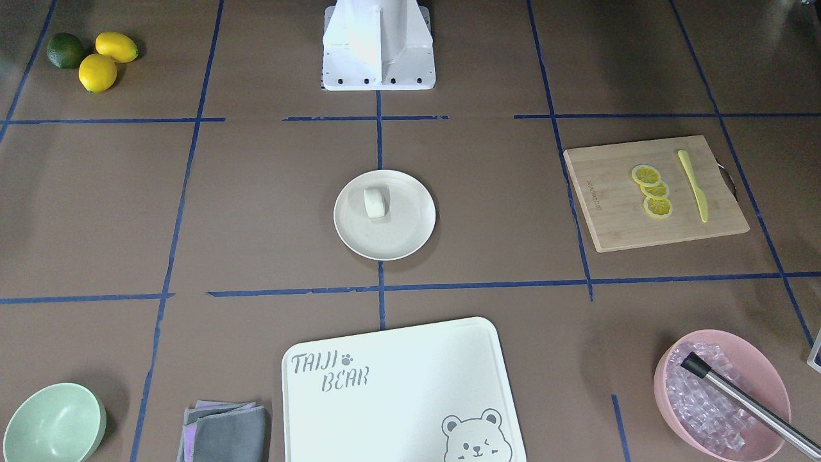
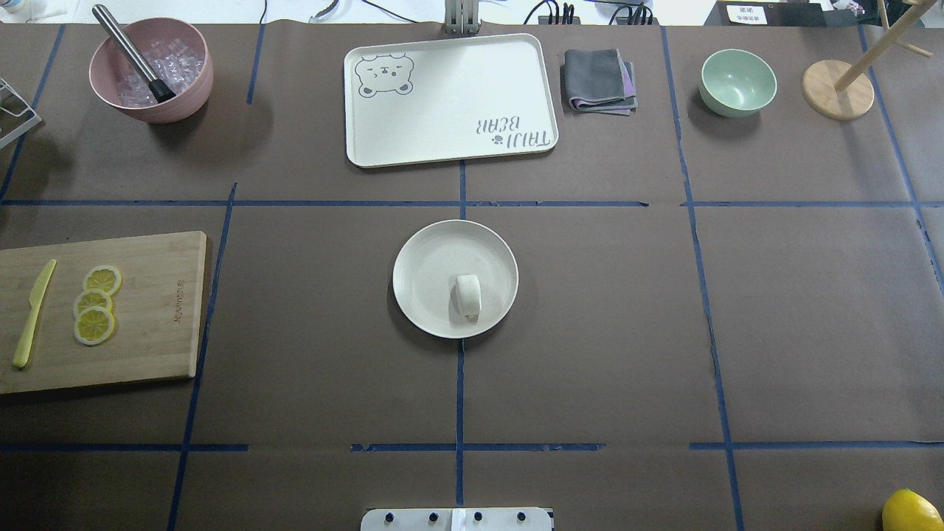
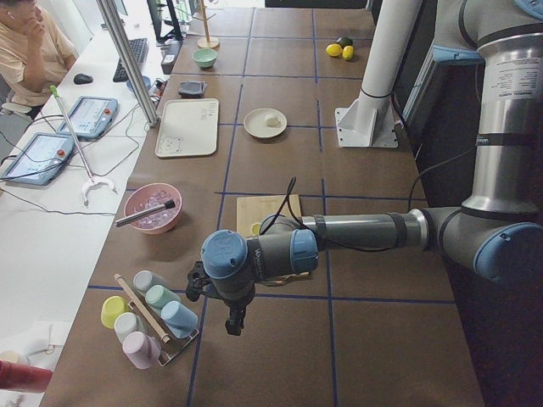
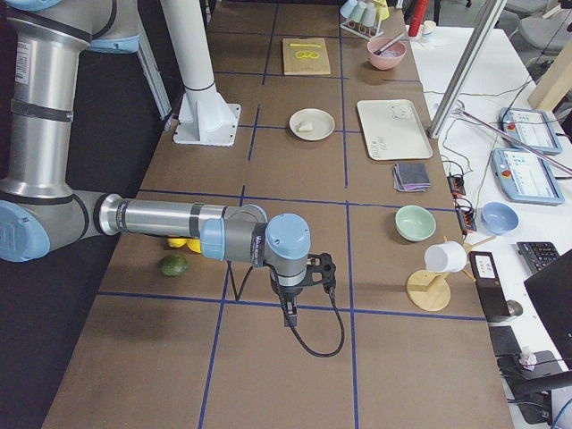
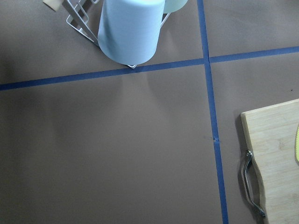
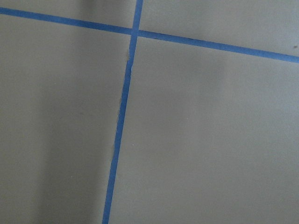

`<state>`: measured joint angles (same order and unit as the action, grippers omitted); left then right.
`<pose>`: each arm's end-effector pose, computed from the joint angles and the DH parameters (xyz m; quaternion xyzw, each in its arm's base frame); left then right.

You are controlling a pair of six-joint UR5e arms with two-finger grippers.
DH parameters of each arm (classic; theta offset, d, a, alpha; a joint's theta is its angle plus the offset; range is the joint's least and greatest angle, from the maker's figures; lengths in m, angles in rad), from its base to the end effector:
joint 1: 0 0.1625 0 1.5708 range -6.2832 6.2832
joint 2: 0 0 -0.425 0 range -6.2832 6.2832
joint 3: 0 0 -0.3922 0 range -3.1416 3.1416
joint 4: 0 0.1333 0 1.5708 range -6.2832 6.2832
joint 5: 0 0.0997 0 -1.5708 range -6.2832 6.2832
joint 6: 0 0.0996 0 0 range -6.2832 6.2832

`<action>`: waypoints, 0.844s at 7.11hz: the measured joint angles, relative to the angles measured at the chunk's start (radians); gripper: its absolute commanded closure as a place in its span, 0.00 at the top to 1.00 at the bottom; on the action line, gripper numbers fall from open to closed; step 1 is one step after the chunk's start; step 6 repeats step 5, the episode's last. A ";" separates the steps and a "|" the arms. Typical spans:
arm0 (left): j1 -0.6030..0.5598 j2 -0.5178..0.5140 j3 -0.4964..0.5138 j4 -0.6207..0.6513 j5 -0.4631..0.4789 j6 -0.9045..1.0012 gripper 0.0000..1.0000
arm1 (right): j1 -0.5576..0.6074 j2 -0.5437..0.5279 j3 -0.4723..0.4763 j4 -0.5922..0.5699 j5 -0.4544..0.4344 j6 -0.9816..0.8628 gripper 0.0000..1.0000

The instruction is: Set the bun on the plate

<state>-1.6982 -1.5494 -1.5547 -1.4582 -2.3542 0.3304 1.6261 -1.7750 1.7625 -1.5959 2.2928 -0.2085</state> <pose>-0.1223 -0.4590 0.6868 0.0189 0.3865 0.0649 0.9198 0.0896 -0.3985 0.6620 0.0290 -0.3524 -0.0650 0.9331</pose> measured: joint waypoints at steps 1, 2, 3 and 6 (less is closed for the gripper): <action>0.000 0.002 -0.003 0.000 0.002 0.003 1.00 | 0.000 -0.001 0.000 0.000 0.000 0.000 1.00; 0.000 0.003 -0.004 0.000 0.003 0.006 1.00 | 0.000 -0.002 0.000 0.000 0.000 0.000 1.00; 0.000 0.004 -0.005 0.000 0.004 0.008 1.00 | 0.000 -0.003 0.000 0.001 0.001 0.000 1.00; 0.001 0.005 -0.006 0.000 0.004 0.008 1.00 | 0.000 -0.003 0.000 0.001 0.001 0.000 1.00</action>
